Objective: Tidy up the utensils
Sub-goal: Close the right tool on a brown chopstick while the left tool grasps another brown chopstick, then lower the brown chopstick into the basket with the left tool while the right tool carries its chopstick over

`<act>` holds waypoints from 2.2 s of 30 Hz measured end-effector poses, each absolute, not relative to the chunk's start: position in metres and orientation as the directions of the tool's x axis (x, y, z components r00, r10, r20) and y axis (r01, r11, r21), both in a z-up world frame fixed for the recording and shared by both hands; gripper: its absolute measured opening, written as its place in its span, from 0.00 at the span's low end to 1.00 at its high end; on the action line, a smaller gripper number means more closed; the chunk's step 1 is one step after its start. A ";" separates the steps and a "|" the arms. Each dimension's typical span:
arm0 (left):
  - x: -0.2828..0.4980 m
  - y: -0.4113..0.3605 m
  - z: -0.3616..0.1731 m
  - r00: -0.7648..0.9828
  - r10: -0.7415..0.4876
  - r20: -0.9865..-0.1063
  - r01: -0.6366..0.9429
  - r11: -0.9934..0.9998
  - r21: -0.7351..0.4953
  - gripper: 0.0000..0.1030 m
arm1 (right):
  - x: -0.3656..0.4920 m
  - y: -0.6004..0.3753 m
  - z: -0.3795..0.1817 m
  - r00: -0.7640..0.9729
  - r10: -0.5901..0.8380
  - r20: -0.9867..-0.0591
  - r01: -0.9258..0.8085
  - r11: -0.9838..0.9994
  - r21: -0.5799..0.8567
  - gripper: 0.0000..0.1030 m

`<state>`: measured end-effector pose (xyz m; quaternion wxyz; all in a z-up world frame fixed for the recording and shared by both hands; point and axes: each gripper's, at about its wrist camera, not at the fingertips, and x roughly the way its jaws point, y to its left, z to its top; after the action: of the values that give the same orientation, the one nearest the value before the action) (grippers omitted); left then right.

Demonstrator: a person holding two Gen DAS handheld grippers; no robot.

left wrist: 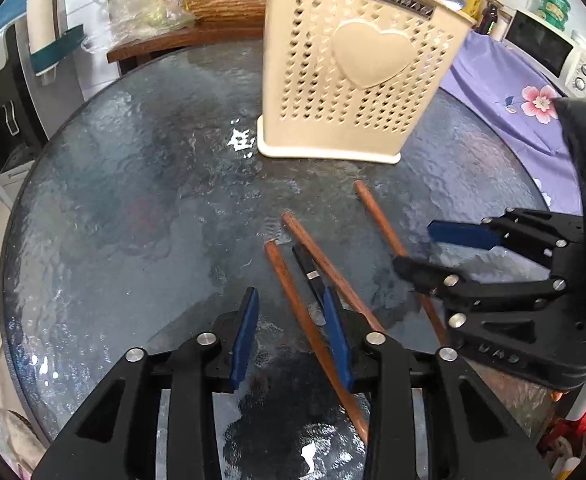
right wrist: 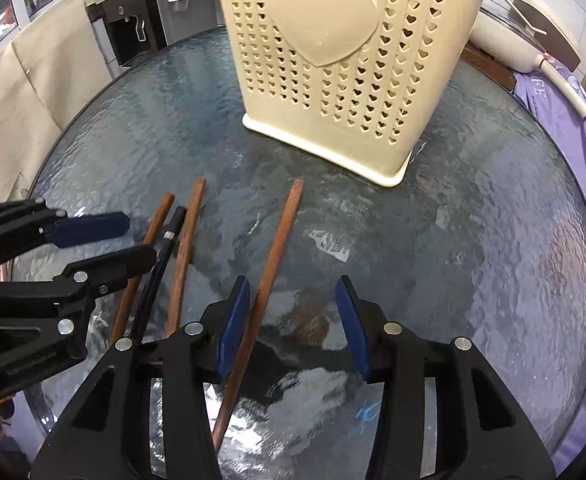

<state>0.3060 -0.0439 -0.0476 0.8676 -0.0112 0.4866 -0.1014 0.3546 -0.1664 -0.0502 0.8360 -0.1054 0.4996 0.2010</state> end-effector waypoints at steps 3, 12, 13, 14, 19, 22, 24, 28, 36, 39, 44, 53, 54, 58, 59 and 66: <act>0.306 -0.039 -0.049 0.503 -0.173 -0.847 0.153 0.982 -0.110 0.30 | 0.362 -0.170 -0.050 0.422 0.226 -0.878 -0.430 0.903 0.025 0.44; 0.311 -0.044 -0.050 0.497 -0.169 -0.851 0.170 0.981 -0.096 0.29 | 0.372 -0.162 -0.050 0.420 0.216 -0.881 -0.417 0.908 0.024 0.44; 0.313 -0.047 -0.051 0.499 -0.159 -0.852 0.173 0.982 -0.082 0.29 | 0.373 -0.161 -0.050 0.418 0.214 -0.883 -0.414 0.910 0.024 0.44; 0.314 -0.049 -0.050 0.497 -0.155 -0.854 0.174 0.982 -0.077 0.29 | 0.374 -0.159 -0.050 0.414 0.214 -0.885 -0.413 0.910 0.027 0.44; 0.323 -0.047 -0.049 0.484 -0.152 -0.862 0.180 0.981 -0.072 0.19 | 0.381 -0.151 -0.049 0.411 0.198 -0.890 -0.391 0.920 0.024 0.43; 0.325 -0.049 -0.049 0.477 -0.140 -0.868 0.200 0.979 -0.048 0.17 | 0.383 -0.147 -0.049 0.407 0.188 -0.894 -0.372 0.928 0.026 0.40; 0.327 -0.051 -0.048 0.470 -0.125 -0.874 0.212 0.977 -0.026 0.16 | 0.385 -0.145 -0.048 0.402 0.181 -0.898 -0.364 0.931 0.025 0.36; 0.327 -0.052 -0.048 0.459 -0.129 -0.879 0.218 0.975 -0.030 0.16 | 0.387 -0.138 -0.048 0.378 0.174 -0.909 -0.354 0.935 0.032 0.31; 0.316 -0.052 -0.050 0.479 -0.156 -0.864 0.174 0.982 -0.081 0.16 | 0.385 -0.136 -0.051 0.427 0.175 -0.887 -0.319 0.947 0.033 0.26; 0.307 -0.055 -0.051 0.509 -0.126 -0.851 0.160 0.986 -0.051 0.12 | 0.381 -0.138 -0.052 0.443 0.179 -0.879 -0.315 0.948 0.034 0.14; 0.299 -0.059 -0.052 0.539 -0.099 -0.836 0.138 0.990 -0.029 0.10 | 0.380 -0.144 -0.054 0.446 0.197 -0.873 -0.311 0.949 0.055 0.08; 0.297 -0.060 -0.051 0.539 -0.095 -0.837 0.115 0.993 -0.038 0.06 | 0.374 -0.167 -0.054 0.438 0.289 -0.851 -0.305 0.938 0.162 0.07; 0.298 -0.060 -0.051 0.534 -0.102 -0.839 0.114 0.992 -0.048 0.06 | 0.373 -0.169 -0.054 0.441 0.297 -0.847 -0.308 0.936 0.168 0.07; 0.305 -0.051 -0.046 0.532 -0.134 -0.836 0.114 0.990 -0.086 0.06 | 0.362 -0.175 -0.044 0.481 0.324 -0.814 -0.330 0.928 0.174 0.07; 0.308 -0.047 -0.042 0.539 -0.141 -0.830 0.114 0.989 -0.094 0.06 | 0.360 -0.177 -0.041 0.487 0.336 -0.806 -0.336 0.924 0.183 0.07; 0.296 -0.039 0.000 0.616 -0.202 -0.761 0.130 0.979 -0.155 0.06 | 0.342 -0.188 -0.010 0.542 0.421 -0.728 -0.368 0.897 0.245 0.07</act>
<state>0.2955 -0.0394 0.0003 0.8979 -0.0421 0.4283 -0.0927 0.3419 -0.1884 -0.0099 0.8775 0.0312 0.4226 0.2247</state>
